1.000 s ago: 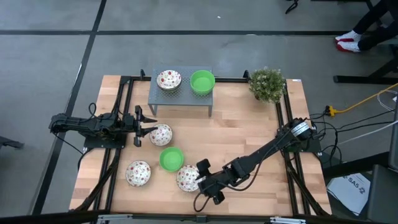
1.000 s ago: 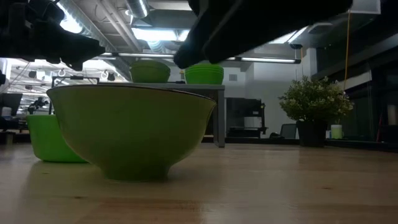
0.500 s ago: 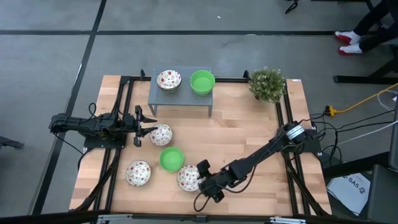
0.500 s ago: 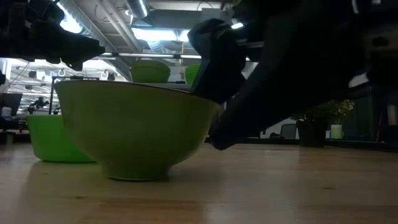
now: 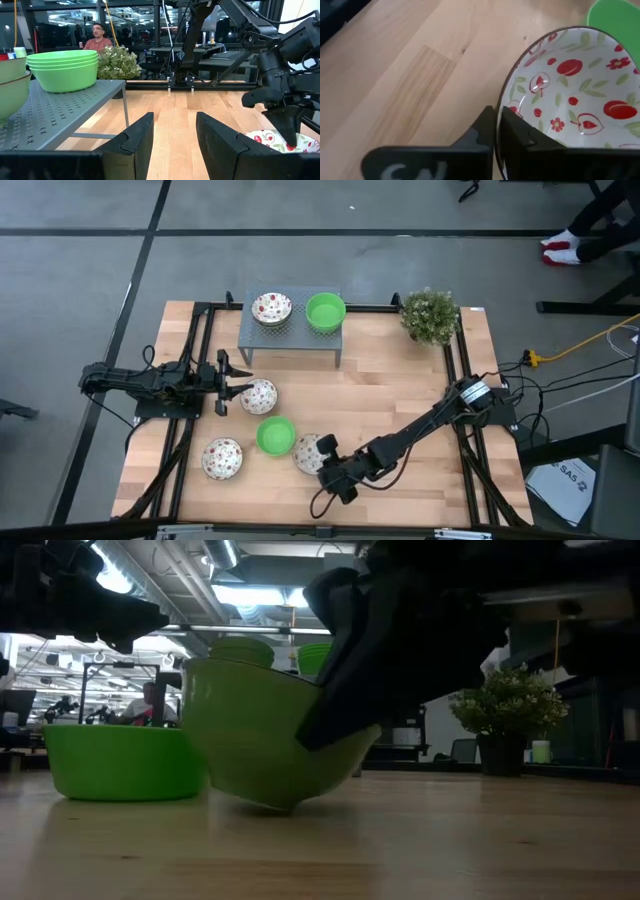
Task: Pick & Place Mini bowls
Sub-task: Stack the white patterned bowl on the white patterned bowl on the shelf
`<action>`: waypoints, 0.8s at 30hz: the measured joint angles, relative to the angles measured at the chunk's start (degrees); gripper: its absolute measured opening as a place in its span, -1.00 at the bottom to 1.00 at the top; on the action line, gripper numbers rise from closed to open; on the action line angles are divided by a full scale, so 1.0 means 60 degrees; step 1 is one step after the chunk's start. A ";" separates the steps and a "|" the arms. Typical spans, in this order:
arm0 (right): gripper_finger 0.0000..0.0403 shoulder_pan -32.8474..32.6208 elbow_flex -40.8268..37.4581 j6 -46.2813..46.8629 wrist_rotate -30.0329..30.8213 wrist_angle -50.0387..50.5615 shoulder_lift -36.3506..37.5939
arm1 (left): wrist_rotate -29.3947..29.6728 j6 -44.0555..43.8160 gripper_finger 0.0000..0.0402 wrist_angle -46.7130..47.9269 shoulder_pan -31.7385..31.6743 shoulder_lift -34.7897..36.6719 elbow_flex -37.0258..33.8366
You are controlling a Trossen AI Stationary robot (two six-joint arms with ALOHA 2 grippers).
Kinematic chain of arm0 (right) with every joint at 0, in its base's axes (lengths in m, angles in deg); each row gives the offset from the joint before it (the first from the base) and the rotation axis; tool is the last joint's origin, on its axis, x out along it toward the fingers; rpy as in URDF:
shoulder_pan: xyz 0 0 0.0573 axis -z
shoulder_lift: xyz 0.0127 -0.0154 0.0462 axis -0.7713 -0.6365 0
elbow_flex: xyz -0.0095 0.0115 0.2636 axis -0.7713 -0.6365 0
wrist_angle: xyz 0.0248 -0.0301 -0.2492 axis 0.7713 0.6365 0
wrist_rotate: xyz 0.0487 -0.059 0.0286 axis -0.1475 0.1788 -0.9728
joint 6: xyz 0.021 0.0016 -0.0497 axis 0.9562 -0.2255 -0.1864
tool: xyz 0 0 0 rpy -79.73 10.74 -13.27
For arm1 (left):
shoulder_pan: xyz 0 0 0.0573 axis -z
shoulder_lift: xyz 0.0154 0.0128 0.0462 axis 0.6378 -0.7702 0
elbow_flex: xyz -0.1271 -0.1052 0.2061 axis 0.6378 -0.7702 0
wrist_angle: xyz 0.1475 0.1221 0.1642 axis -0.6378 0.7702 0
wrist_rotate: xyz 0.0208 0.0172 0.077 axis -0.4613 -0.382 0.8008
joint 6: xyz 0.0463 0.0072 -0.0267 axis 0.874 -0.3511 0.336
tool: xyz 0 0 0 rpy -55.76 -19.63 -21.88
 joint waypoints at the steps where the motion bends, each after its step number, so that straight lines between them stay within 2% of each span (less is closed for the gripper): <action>1: -0.90 0.0000 0.0031 0.0160 -0.0005 0.0073 0.0002 | 0.0000 0.0000 -0.29 0.0000 0.0002 0.0001 -0.0003; 6: -0.89 0.0070 0.0388 0.1054 -0.0185 0.1054 0.0008 | 0.0000 0.0000 -0.29 0.0000 0.0000 0.0000 -0.0003; 16: -0.93 0.0628 0.1222 0.1126 -0.1430 0.2005 -0.0005 | 0.0000 0.0000 -0.29 0.0000 0.0004 0.0000 -0.0002; 24: -0.93 0.0994 0.2254 0.1149 -0.1418 0.2874 -0.0023 | 0.0000 0.0000 -0.29 0.0000 0.0003 0.0000 -0.0003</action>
